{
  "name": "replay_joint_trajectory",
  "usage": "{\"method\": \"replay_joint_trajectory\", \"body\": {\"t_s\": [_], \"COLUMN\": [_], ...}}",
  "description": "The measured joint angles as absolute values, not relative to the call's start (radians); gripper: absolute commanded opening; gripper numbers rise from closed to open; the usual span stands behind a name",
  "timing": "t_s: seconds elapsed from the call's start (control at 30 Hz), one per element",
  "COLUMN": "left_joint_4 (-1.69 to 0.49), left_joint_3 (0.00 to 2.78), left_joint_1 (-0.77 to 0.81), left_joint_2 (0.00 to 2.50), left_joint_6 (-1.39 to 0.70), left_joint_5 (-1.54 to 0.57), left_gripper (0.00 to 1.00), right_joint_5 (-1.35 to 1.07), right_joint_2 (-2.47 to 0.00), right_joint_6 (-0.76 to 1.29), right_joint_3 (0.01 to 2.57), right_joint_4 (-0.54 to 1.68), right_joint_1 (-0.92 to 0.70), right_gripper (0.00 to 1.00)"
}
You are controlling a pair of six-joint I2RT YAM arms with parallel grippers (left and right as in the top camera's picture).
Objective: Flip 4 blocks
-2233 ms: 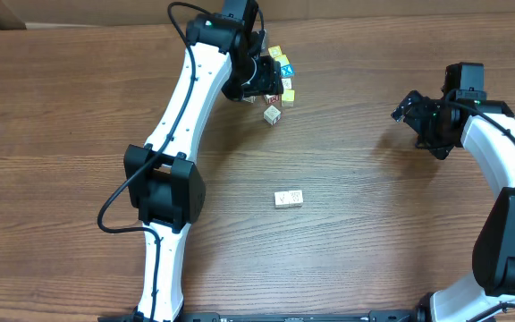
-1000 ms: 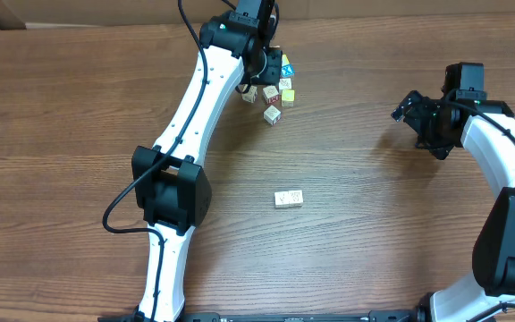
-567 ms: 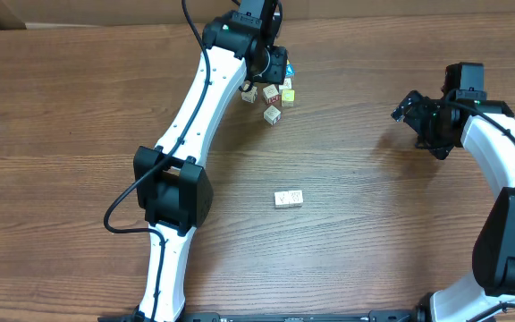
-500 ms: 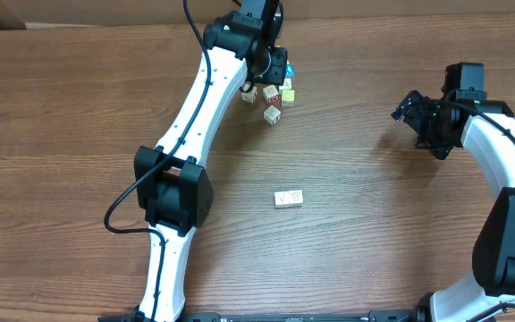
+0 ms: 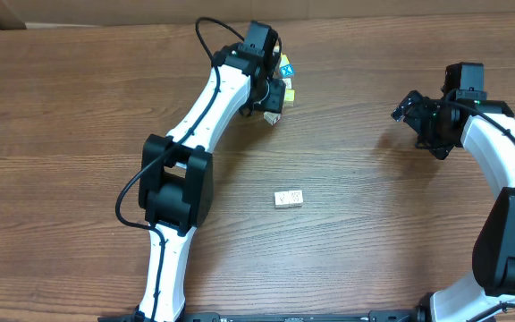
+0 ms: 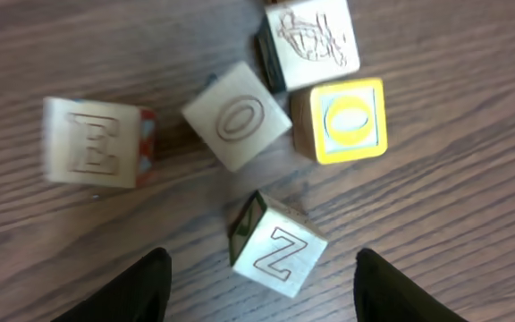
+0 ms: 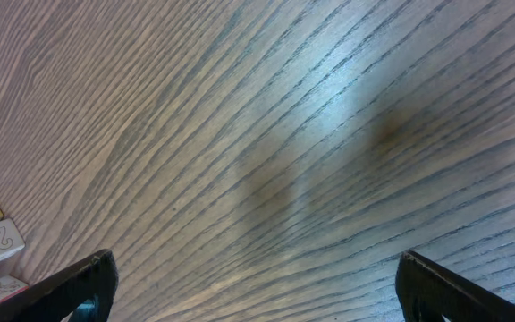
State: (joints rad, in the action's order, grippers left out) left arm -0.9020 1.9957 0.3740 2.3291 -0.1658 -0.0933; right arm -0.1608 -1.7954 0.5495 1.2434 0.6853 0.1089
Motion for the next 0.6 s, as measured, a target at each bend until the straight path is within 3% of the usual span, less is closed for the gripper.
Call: {"method": "replay_joint_trajectory", "body": {"t_s": [0.13, 0.6], "left_joint_4": [-0.845, -0.781], "left_joint_3": [1.931, 1.891], "left_joint_1": [0.381, 0.387], "left_joint_2": [2.329, 2.329], "left_joint_6": [-0.121, -0.069], "left_joint_5": [-0.106, -0.119], "left_gripper": [0.60, 0.39], "right_joint_5": [-0.161, -0.160], "right_joint_2": [-1.795, -1.795], "right_joint_6": [0.549, 0.549], "right_joint_3": [1.243, 1.243], "right_joint_4": [0.685, 0.685], "right_joint_1": [0.109, 0.109], "right_gripper": [1.00, 1.00]}}
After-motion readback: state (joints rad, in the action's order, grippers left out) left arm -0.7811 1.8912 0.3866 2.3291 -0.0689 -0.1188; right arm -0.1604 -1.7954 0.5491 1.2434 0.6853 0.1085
